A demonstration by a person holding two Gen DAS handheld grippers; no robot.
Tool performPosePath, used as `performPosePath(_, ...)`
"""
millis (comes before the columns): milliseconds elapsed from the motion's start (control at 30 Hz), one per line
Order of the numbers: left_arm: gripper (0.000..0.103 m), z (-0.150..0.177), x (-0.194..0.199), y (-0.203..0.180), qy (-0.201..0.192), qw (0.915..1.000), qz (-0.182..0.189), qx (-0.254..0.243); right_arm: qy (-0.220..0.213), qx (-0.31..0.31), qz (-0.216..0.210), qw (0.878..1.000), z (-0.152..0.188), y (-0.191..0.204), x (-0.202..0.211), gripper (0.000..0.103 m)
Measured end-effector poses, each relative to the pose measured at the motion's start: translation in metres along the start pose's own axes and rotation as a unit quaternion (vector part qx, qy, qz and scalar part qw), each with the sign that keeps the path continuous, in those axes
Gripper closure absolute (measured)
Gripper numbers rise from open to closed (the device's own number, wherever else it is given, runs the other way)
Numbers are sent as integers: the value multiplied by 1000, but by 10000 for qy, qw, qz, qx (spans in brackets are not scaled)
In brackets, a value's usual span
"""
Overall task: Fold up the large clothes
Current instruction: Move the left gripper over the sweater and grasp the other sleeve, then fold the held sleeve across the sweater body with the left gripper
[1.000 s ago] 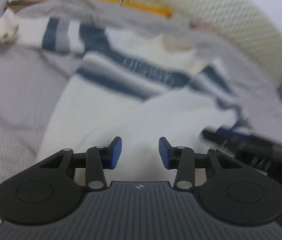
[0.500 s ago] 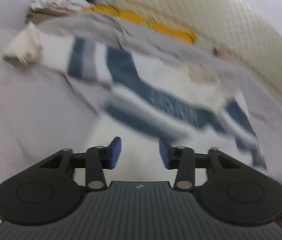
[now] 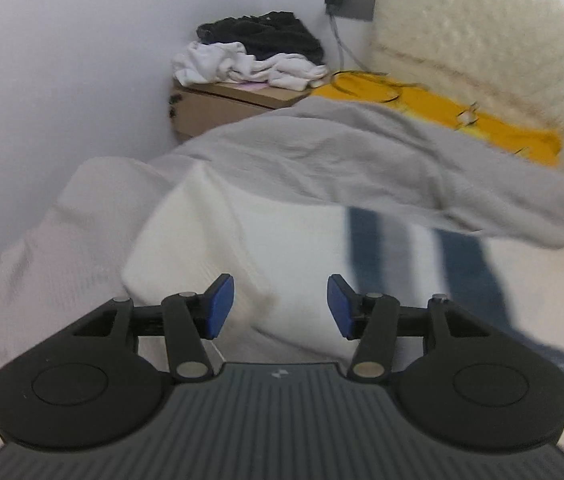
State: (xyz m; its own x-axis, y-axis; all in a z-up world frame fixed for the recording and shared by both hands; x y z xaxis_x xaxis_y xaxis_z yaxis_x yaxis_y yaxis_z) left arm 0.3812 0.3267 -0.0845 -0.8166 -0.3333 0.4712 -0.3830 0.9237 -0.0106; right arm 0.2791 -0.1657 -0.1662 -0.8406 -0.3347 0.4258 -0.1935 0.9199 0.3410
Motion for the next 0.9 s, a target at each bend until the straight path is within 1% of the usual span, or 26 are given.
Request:
performPosePath(67,45,3,-19,-1,-36,9985,-245,-490,2,73,26,10000,0,1,-4,48)
performPosePath(167,45,13,-39,1,-68,9942,-538,-925,-31,325,53,9995,0,5,-7,47)
performPosePath(267,45,24,-60,10,54,9918,-721,-1050,-74,461,61,9989,2,9,-8,44)
performPosePath(300,49,26,-64,12,95,9909,-794,-1083,-87,483,64,9988,2,9,-7,44)
performPosePath(333,61,26,-67,13,99,9894,-874,-1153,-91,495,61,9987,2,9,-7,44)
performPosePath(367,71,25,-68,14,82,9874,-972,-1249,-89,496,55,9987,1,9,-7,44)
performPosePath(400,90,22,-68,13,108,9859,-1031,-1312,-82,497,43,9987,1,8,-6,45)
performPosePath(433,93,19,-67,12,147,9861,-1026,-1301,-82,469,46,9989,0,7,-5,47)
performPosePath(467,94,14,-63,12,167,9867,-1004,-1269,-84,424,31,9991,-1,6,-4,47)
performPosePath(567,95,-11,-39,5,81,9866,-917,-1344,-137,395,21,9991,-5,4,0,47)
performPosePath(667,95,-40,-9,-4,16,9896,-712,-1246,-267,402,84,9988,-10,1,6,47)
performPosePath(800,96,-83,56,-30,-247,9905,-290,-1323,-487,316,103,9983,-17,-10,22,47)
performPosePath(900,96,-111,110,-61,-432,9903,75,-1317,-569,172,127,9981,-21,-19,35,47)
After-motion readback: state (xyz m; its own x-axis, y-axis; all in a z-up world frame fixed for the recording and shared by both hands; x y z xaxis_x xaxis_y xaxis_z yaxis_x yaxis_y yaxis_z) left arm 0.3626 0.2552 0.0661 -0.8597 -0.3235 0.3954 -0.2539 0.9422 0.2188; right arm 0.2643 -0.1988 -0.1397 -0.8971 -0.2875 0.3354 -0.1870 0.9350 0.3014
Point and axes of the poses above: each gripper's, at about its wrist camera, not at the fingertips, and x roughly against the way its jaws point, y to its left, z to its underside, the point moved 7 cm from there along -x, roughly the way its jaws point, and after that the axes turned 12 degrees about -y, right-handed, at the moved point
